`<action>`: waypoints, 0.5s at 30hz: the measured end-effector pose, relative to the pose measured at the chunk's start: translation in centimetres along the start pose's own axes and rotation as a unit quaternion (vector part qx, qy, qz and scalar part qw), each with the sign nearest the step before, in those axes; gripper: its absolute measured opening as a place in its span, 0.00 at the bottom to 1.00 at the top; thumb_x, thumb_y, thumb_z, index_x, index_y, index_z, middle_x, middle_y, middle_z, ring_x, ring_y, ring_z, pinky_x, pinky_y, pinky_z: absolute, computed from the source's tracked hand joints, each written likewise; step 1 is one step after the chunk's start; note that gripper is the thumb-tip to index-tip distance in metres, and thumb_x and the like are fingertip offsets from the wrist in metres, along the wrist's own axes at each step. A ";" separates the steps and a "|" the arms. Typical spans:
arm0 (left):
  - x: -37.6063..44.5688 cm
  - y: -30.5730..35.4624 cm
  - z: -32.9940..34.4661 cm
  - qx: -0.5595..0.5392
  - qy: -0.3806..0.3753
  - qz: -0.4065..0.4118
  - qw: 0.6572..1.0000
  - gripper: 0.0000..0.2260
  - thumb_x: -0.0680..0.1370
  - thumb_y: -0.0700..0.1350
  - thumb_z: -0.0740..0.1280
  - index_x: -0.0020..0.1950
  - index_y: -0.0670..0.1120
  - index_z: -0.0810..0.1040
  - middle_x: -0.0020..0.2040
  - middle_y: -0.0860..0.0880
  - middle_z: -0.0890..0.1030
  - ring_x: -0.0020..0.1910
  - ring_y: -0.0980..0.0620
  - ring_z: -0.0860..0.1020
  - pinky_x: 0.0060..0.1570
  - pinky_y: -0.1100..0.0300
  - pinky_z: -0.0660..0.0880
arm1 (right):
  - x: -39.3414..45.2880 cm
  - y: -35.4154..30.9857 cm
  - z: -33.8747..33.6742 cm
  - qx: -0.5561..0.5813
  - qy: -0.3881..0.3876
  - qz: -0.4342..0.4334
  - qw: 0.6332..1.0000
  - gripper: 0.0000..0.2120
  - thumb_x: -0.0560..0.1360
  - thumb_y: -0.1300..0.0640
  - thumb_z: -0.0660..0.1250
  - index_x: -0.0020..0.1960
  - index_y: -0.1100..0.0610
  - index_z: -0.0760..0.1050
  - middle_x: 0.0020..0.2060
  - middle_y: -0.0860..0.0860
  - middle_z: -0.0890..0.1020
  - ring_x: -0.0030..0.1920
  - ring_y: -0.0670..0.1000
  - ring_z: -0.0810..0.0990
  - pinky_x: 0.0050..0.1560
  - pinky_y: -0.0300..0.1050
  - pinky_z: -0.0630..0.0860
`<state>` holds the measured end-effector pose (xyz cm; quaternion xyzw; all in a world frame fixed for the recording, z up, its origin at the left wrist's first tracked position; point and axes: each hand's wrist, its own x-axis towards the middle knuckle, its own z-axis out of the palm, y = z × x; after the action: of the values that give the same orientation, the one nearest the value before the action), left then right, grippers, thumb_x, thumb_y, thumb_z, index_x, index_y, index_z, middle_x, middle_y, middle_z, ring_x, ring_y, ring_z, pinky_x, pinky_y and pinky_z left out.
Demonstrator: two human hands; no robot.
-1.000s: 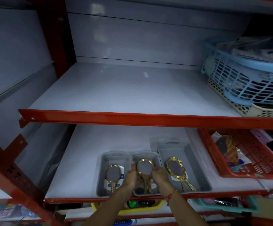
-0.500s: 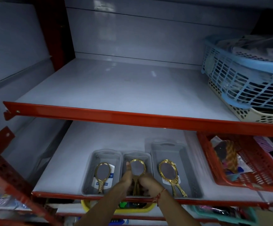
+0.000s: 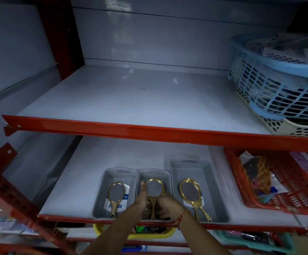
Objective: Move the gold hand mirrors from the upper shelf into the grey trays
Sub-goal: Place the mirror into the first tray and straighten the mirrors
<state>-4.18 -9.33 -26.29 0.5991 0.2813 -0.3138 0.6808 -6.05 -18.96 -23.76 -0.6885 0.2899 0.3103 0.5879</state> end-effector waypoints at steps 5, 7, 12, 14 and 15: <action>-0.1 0.3 1.0 0.061 0.059 0.050 0.995 0.33 0.81 0.61 0.45 0.70 0.39 0.72 0.67 0.37 0.75 0.67 0.39 0.73 0.69 0.51 0.69 | 0.4 -0.5 -2.4 -0.037 0.033 -0.012 0.999 0.13 0.76 0.59 0.61 0.54 0.66 0.78 0.45 0.59 0.82 0.43 0.56 0.82 0.45 0.46 0.79; -0.1 0.6 1.9 0.068 0.079 0.089 0.991 0.30 0.82 0.59 0.47 0.67 0.38 0.74 0.65 0.37 0.77 0.66 0.39 0.74 0.69 0.49 0.69 | 0.6 -0.9 -4.3 0.002 0.042 -0.028 0.999 0.08 0.75 0.60 0.63 0.48 0.65 0.78 0.42 0.58 0.82 0.38 0.54 0.81 0.39 0.44 0.77; -0.3 1.0 6.7 0.003 0.031 0.126 0.992 0.20 0.83 0.48 0.54 0.38 0.42 0.77 0.35 0.44 0.78 0.40 0.44 0.78 0.40 0.59 0.75 | 1.1 -0.6 -10.5 0.103 0.138 -0.068 0.983 0.06 0.73 0.65 0.65 0.38 0.61 0.75 0.34 0.58 0.77 0.29 0.53 0.76 0.32 0.40 0.72; -0.8 0.9 8.9 0.019 -0.008 0.098 0.995 0.19 0.84 0.49 0.52 0.40 0.42 0.74 0.36 0.46 0.79 0.33 0.50 0.77 0.26 0.67 0.76 | 1.3 0.5 -12.6 0.085 0.186 -0.064 0.977 0.08 0.72 0.67 0.64 0.34 0.63 0.76 0.32 0.58 0.78 0.28 0.53 0.77 0.29 0.40 0.71; -0.9 0.4 9.6 0.021 -0.030 0.082 0.996 0.19 0.84 0.50 0.51 0.43 0.41 0.74 0.39 0.45 0.79 0.33 0.51 0.77 0.23 0.67 0.75 | 1.4 1.2 -13.4 0.046 0.206 -0.056 0.976 0.09 0.72 0.66 0.64 0.34 0.64 0.76 0.32 0.58 0.79 0.30 0.55 0.78 0.29 0.41 0.72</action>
<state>-4.40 -18.72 -24.13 0.6250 0.2042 -0.2803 0.6994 -4.86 -32.43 -24.04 -0.7251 0.3798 0.1151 0.5628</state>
